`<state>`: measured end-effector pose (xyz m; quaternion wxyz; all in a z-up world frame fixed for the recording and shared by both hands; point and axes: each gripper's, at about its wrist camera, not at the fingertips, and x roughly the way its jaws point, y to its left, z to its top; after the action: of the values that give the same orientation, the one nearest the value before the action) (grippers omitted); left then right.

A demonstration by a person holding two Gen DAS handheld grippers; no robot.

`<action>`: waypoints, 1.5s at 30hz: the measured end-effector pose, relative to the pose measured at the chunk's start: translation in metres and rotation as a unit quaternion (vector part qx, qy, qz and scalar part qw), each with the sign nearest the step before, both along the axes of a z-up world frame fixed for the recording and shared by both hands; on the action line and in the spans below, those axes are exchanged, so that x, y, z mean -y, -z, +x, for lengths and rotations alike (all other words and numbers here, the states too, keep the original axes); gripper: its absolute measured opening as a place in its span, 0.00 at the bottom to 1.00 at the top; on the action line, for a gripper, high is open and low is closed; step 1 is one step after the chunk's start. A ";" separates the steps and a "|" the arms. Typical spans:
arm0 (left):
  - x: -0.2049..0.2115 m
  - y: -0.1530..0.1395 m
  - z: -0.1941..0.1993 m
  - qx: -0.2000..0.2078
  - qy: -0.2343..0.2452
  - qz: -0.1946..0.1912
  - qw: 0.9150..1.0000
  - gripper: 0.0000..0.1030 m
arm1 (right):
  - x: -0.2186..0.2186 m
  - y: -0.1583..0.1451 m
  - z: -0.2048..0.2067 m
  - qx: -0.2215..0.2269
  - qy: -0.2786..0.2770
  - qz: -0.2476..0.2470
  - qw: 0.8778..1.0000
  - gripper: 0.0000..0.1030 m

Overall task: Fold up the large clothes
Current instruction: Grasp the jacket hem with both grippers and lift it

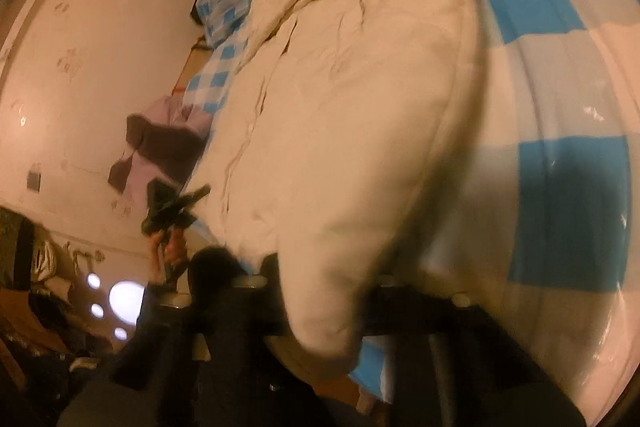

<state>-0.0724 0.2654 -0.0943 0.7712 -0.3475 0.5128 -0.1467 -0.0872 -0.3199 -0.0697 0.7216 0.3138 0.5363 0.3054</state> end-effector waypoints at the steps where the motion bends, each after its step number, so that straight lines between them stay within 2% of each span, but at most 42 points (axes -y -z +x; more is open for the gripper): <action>1: 0.001 -0.007 -0.002 0.009 -0.001 0.005 1.000 0.07 | -0.002 -0.003 -0.001 0.010 0.003 -0.001 1.000 0.14; 3: 0.004 -0.027 -0.009 0.032 -0.001 0.009 0.999 0.07 | -0.004 -0.011 -0.004 0.031 0.011 0.002 0.999 0.12; 9: 0.023 -0.106 -0.043 0.109 0.027 0.007 0.994 0.06 | 0.010 -0.068 -0.030 0.120 0.033 0.076 0.989 0.11; 11: 0.027 -0.132 -0.069 0.137 0.036 0.001 0.990 0.06 | 0.017 -0.087 -0.047 0.143 0.031 0.102 0.984 0.11; 14: 0.024 -0.155 -0.115 0.166 0.037 -0.018 0.985 0.06 | 0.034 -0.110 -0.085 0.177 0.037 0.148 0.972 0.11; 18: 0.008 -0.166 -0.190 0.191 0.018 -0.056 0.980 0.06 | 0.064 -0.121 -0.146 0.228 0.043 0.231 0.945 0.11; 20: 0.002 -0.160 -0.207 0.188 0.005 -0.069 0.980 0.06 | 0.069 -0.117 -0.161 0.234 0.045 0.249 0.939 0.11; 22: -0.001 -0.144 -0.207 0.166 -0.004 -0.074 0.983 0.06 | 0.070 -0.104 -0.158 0.222 0.052 0.254 0.940 0.12; 25: 0.000 -0.134 -0.182 0.152 -0.004 -0.084 0.985 0.06 | 0.067 -0.098 -0.131 0.214 0.055 0.257 0.941 0.12; 27: 0.002 -0.143 -0.157 0.164 -0.004 -0.089 0.982 0.06 | 0.068 -0.107 -0.113 0.222 0.062 0.257 0.938 0.12; 29: 0.005 -0.159 -0.125 0.179 -0.004 -0.083 0.980 0.07 | 0.070 -0.122 -0.076 0.232 0.077 0.252 0.936 0.12; 33: 0.017 -0.184 -0.023 0.188 -0.002 -0.063 0.980 0.06 | 0.072 -0.132 0.015 0.217 0.116 0.230 0.941 0.12; 36: 0.027 -0.180 0.060 0.175 -0.015 -0.053 0.983 0.07 | 0.076 -0.122 0.083 0.187 0.155 0.220 0.945 0.12; 38: 0.033 -0.166 0.109 0.160 -0.029 -0.042 0.986 0.07 | 0.078 -0.104 0.131 0.161 0.187 0.202 0.948 0.12; 40: 0.041 -0.138 0.162 0.130 -0.043 -0.023 0.990 0.07 | 0.081 -0.082 0.167 0.130 0.216 0.181 0.950 0.15; 43: 0.049 -0.069 0.224 0.033 -0.053 -0.008 0.998 0.15 | 0.083 -0.016 0.219 0.028 0.256 0.141 0.956 0.17; 44: 0.049 -0.040 0.239 -0.009 -0.062 -0.012 0.998 0.15 | 0.083 0.002 0.226 0.004 0.257 0.141 0.956 0.18; 45: 0.048 -0.026 0.246 -0.027 -0.064 -0.021 0.997 0.16 | 0.085 0.017 0.232 -0.015 0.259 0.149 0.954 0.18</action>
<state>0.1741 0.2174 -0.0679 0.7571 -0.3999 0.5071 -0.0983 0.1452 -0.4048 -0.0871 0.7133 0.5502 0.3955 0.1792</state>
